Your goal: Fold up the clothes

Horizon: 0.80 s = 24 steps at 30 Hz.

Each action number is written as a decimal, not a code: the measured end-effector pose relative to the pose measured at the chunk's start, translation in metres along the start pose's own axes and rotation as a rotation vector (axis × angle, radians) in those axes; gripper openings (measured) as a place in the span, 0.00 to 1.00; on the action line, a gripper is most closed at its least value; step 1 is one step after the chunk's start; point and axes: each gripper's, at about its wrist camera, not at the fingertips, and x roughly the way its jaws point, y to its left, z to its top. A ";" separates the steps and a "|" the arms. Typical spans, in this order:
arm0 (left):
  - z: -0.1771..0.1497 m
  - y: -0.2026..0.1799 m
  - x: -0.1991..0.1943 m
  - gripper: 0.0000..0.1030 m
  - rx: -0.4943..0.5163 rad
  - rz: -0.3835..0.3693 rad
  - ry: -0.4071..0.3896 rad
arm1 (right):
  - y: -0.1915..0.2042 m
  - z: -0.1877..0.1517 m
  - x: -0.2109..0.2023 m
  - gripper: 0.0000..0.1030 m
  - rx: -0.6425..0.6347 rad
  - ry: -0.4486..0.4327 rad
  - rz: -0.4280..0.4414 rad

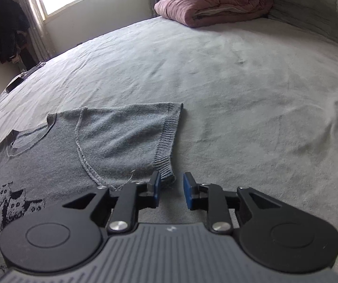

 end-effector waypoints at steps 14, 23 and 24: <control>0.005 0.050 -0.008 0.48 -0.102 0.014 0.007 | 0.088 -0.053 -0.023 0.30 -0.160 0.119 0.028; -0.010 0.051 -0.023 0.48 -0.004 -0.009 0.004 | 0.107 -0.091 -0.047 0.36 -0.276 0.069 -0.018; -0.013 0.049 -0.026 0.48 0.014 -0.020 0.003 | 0.105 -0.094 -0.050 0.36 -0.269 0.066 -0.020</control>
